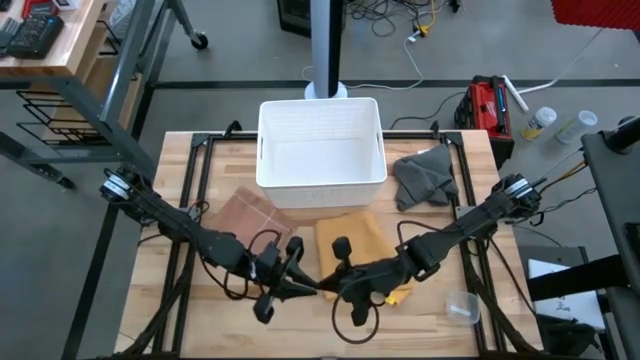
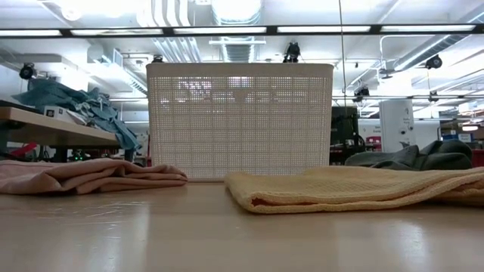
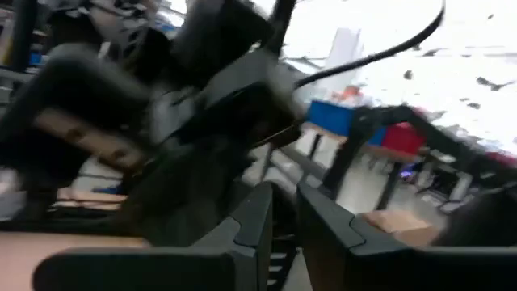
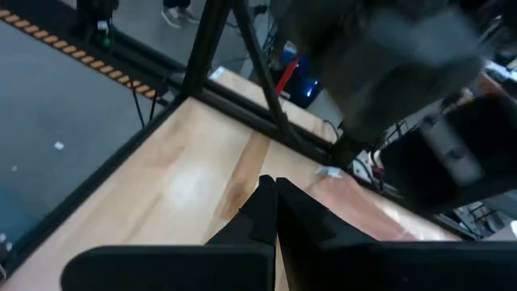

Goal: Fold towel
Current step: Fold the yellow towel

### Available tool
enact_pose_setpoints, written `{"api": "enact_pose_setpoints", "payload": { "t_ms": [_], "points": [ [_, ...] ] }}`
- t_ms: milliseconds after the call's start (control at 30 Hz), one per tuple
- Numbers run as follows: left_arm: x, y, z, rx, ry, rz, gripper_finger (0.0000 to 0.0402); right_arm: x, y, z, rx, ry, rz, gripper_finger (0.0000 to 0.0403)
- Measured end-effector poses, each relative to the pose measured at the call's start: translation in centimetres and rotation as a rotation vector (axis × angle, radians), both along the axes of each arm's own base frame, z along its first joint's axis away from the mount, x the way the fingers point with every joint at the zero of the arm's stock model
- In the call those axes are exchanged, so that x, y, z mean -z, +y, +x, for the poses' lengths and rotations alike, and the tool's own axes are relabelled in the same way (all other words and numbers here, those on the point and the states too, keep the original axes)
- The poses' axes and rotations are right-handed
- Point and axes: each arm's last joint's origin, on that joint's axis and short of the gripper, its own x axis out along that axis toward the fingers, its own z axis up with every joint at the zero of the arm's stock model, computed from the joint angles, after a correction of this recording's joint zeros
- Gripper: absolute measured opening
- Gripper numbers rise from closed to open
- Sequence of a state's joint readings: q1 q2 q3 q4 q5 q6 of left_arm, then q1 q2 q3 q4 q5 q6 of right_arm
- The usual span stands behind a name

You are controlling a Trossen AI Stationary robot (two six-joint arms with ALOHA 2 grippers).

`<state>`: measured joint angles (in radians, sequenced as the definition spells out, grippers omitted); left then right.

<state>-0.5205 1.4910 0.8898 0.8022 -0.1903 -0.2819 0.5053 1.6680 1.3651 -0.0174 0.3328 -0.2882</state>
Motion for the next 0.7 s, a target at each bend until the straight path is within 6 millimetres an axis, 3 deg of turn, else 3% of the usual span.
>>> {"api": "enact_pose_setpoints", "payload": {
  "t_ms": [167, 367, 533, 700],
  "points": [
    [0.1, 0.5, 0.2, -0.044, 0.014, 0.020, 0.0050, -0.9, 0.1, 0.2, 0.000, -0.023, 0.013, 0.0000],
    [-0.1, 0.6, 0.2, -0.058, -0.051, 0.160, 0.0050, -1.2, 0.1, 0.2, 0.000, -0.032, 0.018, 0.0000],
    [-0.1, 0.7, 0.2, -0.034, -0.032, 0.101, 0.0050, -1.2, 0.1, 0.2, 0.000, -0.032, 0.018, 0.0000],
    [-1.1, 1.2, -0.2, -0.046, -0.103, 0.201, 0.0050, -1.2, 0.1, 0.2, 0.000, -0.031, 0.017, 0.0000]
  ]
}}
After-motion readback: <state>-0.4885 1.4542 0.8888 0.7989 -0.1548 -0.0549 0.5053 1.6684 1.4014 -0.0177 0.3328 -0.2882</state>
